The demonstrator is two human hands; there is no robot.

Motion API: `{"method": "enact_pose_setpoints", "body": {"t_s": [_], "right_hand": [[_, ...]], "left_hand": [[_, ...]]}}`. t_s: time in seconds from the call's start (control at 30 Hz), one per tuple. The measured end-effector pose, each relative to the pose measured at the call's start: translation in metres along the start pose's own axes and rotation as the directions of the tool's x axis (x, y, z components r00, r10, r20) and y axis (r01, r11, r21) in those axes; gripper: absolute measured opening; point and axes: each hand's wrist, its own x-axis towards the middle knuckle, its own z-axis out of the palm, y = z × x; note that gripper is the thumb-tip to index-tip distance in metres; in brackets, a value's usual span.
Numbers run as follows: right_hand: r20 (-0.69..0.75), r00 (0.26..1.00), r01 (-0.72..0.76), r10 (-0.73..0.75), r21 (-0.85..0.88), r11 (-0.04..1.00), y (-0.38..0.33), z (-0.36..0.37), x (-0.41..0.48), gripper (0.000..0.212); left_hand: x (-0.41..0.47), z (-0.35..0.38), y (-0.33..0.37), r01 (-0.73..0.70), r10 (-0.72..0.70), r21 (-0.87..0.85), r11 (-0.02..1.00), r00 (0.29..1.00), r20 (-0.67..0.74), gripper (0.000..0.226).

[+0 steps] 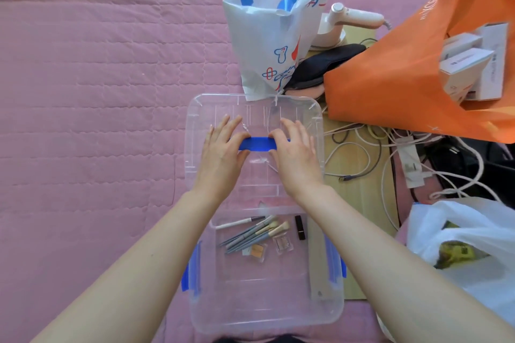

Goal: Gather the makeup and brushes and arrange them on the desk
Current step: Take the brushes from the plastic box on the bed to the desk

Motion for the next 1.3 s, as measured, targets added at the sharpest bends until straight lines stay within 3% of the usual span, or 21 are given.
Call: {"method": "enact_pose_setpoints", "body": {"t_s": [0.43,0.63,0.87,1.0,1.1,1.3], "right_hand": [[0.223,0.975,0.011,0.004,-0.067,0.998,0.027,0.076,0.037,0.03],[0.239,0.971,0.032,-0.004,-0.115,0.993,0.035,0.09,0.042,0.032],[0.263,0.965,0.05,-0.012,-0.14,0.989,0.04,0.095,0.044,0.031],[0.269,0.962,0.069,-0.035,-0.119,0.99,0.042,0.09,0.038,0.042],[0.253,0.967,0.045,-0.02,-0.093,0.995,0.04,0.082,0.03,0.049],[0.147,0.989,0.024,-0.015,-0.062,0.998,0.028,0.058,0.008,0.045]], "left_hand": [[0.011,0.063,-0.051,0.101,-0.115,0.074,0.992,0.972,0.206,0.018],[0.013,0.074,-0.054,0.136,-0.154,0.085,0.987,0.956,0.248,0.016],[0.006,0.08,-0.057,0.091,-0.137,0.158,0.983,0.94,0.313,0.029],[0.004,0.077,-0.057,0.093,-0.151,0.18,0.979,0.926,0.346,0.037],[0.002,0.067,-0.051,0.11,-0.168,0.184,0.977,0.925,0.342,0.043],[-0.007,0.042,-0.032,0.089,-0.122,0.134,0.987,0.959,0.258,0.04]]}}
